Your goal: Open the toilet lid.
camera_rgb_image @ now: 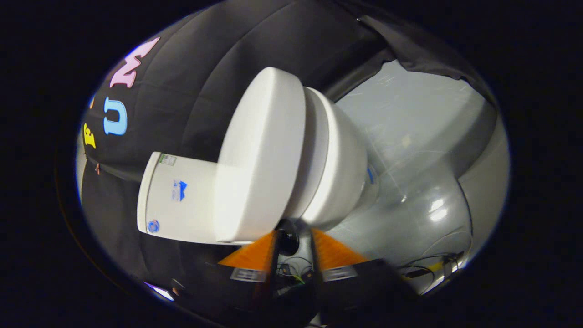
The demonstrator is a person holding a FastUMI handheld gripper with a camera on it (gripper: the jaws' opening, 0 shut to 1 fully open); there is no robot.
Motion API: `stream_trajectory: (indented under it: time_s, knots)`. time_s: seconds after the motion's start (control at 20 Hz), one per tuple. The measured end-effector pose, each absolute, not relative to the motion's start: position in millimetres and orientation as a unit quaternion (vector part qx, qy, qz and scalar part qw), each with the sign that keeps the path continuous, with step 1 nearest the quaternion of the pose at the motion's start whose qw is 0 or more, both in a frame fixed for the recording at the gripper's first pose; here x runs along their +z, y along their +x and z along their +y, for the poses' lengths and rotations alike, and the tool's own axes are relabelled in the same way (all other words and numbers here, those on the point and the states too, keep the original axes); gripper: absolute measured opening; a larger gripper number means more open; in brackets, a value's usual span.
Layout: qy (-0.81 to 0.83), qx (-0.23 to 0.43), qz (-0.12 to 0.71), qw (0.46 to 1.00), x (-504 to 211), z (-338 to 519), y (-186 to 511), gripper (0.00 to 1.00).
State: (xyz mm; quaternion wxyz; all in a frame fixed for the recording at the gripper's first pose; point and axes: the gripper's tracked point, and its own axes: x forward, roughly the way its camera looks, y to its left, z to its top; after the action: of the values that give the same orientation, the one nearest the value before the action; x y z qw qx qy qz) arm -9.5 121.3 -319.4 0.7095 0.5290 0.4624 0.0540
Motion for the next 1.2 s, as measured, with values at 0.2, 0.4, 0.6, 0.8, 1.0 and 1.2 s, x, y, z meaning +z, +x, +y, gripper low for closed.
stream_trajectory:
  time_s: [0.2,0.4,0.6,0.8,1.0,1.2]
  knots:
    - [0.513,0.081,0.466,0.716,-313,131,-14,0.15]
    - [0.507,0.082,0.462,0.723,-307,133,-12,0.05]
    - [0.444,0.115,0.456,0.762,-288,135,-14,0.05]
    - [0.447,0.122,0.441,0.769,-271,134,-7,0.05]
    - [0.408,0.135,0.434,0.792,-250,132,-3,0.05]
    - [0.382,0.156,0.41,0.814,-213,137,5,0.05]
